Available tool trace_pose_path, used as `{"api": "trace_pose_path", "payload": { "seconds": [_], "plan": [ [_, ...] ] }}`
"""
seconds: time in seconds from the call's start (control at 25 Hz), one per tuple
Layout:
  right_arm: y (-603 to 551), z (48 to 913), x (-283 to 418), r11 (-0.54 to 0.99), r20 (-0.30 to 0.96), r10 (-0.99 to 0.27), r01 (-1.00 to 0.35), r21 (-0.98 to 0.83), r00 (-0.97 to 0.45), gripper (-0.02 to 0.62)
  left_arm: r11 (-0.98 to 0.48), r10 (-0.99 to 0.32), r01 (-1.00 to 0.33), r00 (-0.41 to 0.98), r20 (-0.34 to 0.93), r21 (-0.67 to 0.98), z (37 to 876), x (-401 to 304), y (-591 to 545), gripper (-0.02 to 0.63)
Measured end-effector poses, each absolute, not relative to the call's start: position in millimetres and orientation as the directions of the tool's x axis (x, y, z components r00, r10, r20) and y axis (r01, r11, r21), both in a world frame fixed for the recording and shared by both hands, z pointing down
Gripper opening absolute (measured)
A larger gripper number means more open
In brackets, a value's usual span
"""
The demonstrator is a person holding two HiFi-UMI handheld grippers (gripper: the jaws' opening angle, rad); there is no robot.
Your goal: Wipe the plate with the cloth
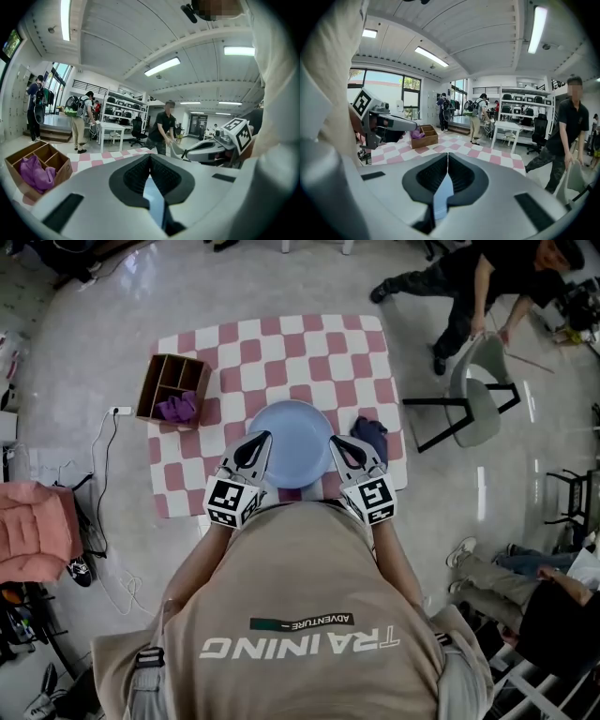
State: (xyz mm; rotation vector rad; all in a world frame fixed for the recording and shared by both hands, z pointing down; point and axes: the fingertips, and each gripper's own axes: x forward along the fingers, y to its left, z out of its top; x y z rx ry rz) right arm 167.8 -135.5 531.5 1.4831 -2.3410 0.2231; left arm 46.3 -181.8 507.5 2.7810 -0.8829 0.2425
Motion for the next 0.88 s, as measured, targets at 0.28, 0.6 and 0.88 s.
{"api": "trace_pose_path", "payload": {
  "seconds": [0.28,0.6,0.88],
  "plan": [
    [-136.2,551.9,248.2,0.334,0.423,-0.863,-0.940,0.068,-0.276,0.018,-0.751,-0.601,-0.639,0.765,0.230,0.163,508.6,54.4,-182.8,0.012],
    [-117.5,567.1,327.7,0.177,0.440,-0.888,-0.983,0.052,-0.137,0.018,-0.711,-0.645,-0.688,0.721,0.255,0.144,515.0,43.1,-185.7,0.012],
    [-114.3,588.8,327.3,0.173,0.463,-0.874,-0.985,0.016,-0.146,0.020,-0.729,-0.628,-0.672,0.733,0.260,0.131,510.8,54.4,-181.8,0.012]
  ]
}}
